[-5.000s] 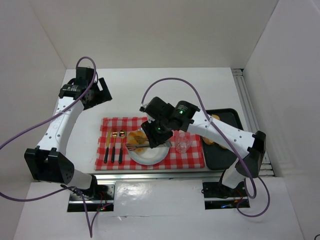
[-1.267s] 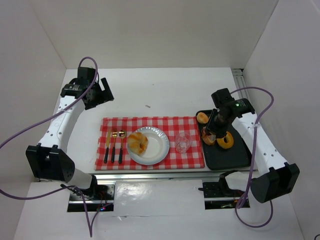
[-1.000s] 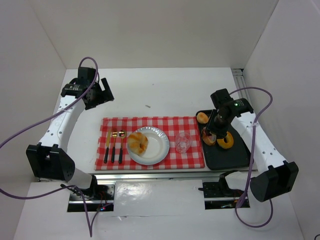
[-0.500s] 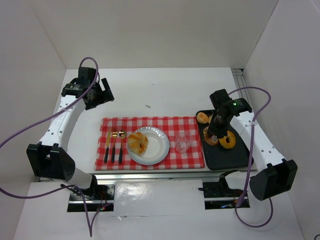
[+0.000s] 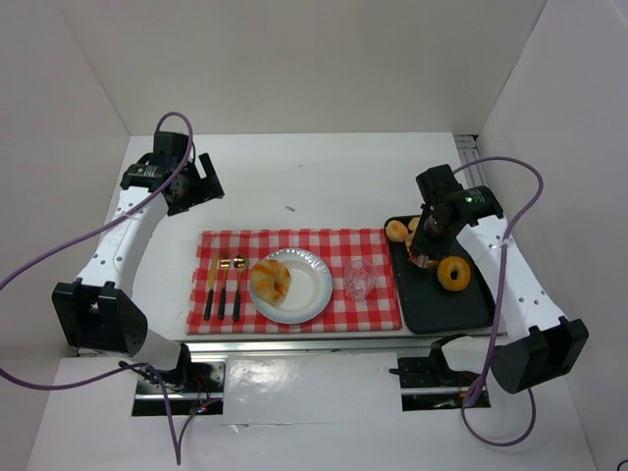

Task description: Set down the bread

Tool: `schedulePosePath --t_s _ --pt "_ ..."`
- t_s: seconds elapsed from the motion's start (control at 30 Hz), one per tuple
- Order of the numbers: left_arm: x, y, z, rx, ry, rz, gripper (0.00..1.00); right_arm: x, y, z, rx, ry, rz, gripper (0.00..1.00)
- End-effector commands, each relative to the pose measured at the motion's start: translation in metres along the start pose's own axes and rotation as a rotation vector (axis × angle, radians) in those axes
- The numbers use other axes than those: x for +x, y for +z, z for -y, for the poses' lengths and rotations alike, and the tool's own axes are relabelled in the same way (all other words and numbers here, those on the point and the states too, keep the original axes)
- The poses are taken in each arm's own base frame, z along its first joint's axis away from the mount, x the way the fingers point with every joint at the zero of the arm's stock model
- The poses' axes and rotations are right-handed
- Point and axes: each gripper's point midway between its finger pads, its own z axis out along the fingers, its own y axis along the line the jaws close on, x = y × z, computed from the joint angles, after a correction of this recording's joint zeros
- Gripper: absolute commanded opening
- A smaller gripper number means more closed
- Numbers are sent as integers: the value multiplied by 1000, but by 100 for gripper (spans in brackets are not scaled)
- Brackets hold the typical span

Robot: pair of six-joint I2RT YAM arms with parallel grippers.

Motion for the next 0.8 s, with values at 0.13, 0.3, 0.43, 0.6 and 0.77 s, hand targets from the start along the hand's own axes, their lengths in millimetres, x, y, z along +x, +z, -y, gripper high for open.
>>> schedulePosePath --t_s 0.13,0.3,0.43,0.6,0.77 --pt "-9 -1 4 24 8 26 99 -19 -22 -4 -32 17 90 0" --pt "-7 2 5 28 9 14 99 -25 -29 -8 -49 22 111 0" --pt "-7 2 5 28 9 14 99 -30 -34 -9 -55 26 134 0" --pt "-7 2 5 28 9 14 99 -37 -37 -13 -62 19 143 0" --pt "-7 2 5 28 9 14 99 -43 -43 -20 -79 1 160 0"
